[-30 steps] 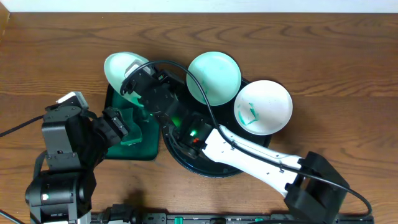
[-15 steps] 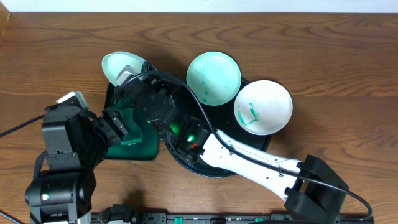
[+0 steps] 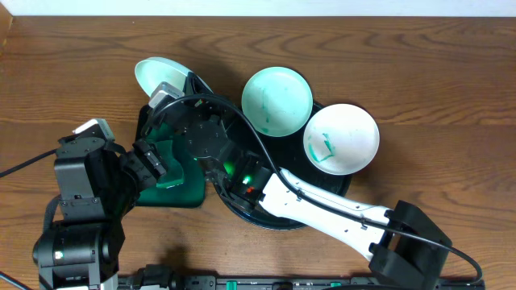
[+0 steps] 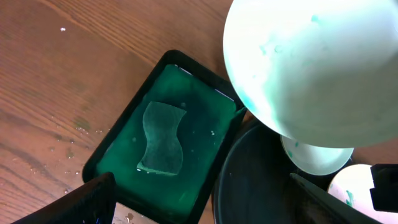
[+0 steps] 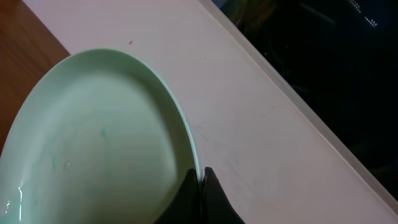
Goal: Clean dirty plates on tray and stack at the side
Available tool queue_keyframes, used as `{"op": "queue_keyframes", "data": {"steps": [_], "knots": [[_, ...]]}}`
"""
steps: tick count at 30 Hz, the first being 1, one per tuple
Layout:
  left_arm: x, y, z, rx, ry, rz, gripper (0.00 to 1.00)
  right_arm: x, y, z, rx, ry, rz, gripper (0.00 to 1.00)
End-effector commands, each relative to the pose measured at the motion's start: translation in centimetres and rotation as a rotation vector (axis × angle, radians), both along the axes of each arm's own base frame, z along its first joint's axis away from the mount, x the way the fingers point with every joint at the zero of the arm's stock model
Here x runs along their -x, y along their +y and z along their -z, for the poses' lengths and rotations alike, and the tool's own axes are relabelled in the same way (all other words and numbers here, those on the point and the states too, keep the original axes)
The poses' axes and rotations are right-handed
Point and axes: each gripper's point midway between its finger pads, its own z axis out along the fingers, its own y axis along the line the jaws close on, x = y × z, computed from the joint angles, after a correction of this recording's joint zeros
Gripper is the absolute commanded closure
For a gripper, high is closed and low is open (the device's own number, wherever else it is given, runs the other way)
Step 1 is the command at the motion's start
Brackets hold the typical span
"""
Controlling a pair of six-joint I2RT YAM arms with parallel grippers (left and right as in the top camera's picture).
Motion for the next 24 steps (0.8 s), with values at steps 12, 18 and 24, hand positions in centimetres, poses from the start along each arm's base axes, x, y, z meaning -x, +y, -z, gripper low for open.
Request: {"op": "queue_keyframes", "data": {"steps": [12, 18, 24], "knots": [[-0.1, 0.1, -1.0, -0.004, -0.026, -0.005, 0.14, 1.3, 0.3, -2.4, -0.035, -0.033, -0.012, 0.99], [-0.1, 0.1, -1.0, -0.004, -0.026, -0.005, 0.14, -0.2, -1.1, -1.2, -0.159, 0.056, 0.036, 0.99], [-0.1, 0.1, -1.0, -0.004, -0.026, -0.005, 0.14, -3.0, -3.4, 6.7, -0.455, 0.509, 0.056, 0.99]]}}
